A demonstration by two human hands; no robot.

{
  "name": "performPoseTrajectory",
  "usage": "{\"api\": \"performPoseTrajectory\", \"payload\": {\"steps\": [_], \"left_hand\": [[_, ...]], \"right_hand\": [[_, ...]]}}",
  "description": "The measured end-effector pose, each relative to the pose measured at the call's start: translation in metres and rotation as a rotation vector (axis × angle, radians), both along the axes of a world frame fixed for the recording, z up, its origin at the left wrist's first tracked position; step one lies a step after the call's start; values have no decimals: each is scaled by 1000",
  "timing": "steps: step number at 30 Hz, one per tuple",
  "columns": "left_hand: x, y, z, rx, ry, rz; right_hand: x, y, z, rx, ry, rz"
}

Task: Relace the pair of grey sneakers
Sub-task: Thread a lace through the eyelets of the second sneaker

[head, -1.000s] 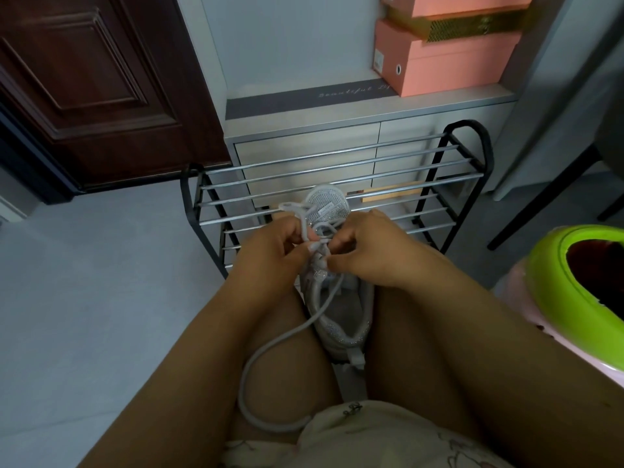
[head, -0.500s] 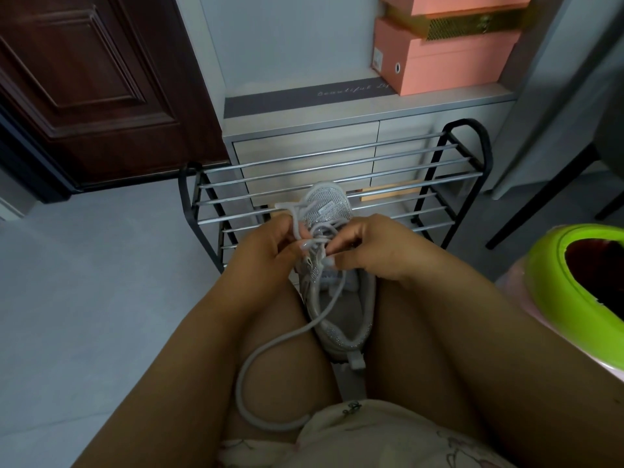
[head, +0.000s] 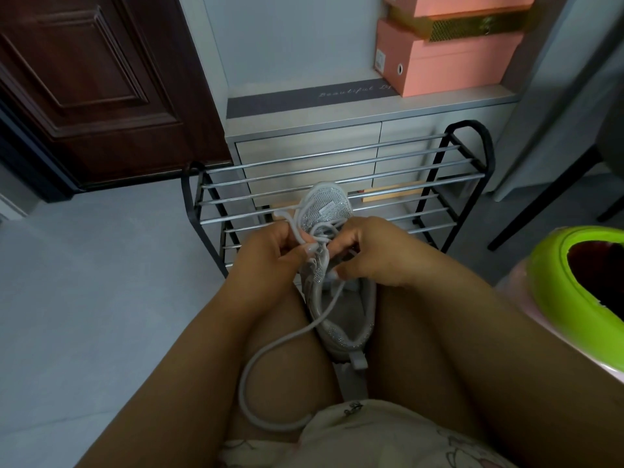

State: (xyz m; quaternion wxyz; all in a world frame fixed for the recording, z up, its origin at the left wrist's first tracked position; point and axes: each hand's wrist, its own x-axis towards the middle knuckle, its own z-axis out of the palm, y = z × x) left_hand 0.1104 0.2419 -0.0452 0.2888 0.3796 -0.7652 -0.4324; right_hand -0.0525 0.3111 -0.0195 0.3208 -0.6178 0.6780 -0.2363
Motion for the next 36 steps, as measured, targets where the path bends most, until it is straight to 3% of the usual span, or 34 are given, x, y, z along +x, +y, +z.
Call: {"api": "performPoseTrajectory", "payload": {"steps": [9,16,25,36], "left_hand": [[0,2,2,67,62,-40],[1,1,4,58,-20,-70],[-3,-3,5,42,-98,-28],[-4,-1,8,148,-103,-131]], "right_hand": [[-2,0,-1,0,-56,3],[-6,1,-2,-17,-148,26],[-1,-4,-8,-93,-79,20],[-10,-10,-17,-193,-56,111]]}}
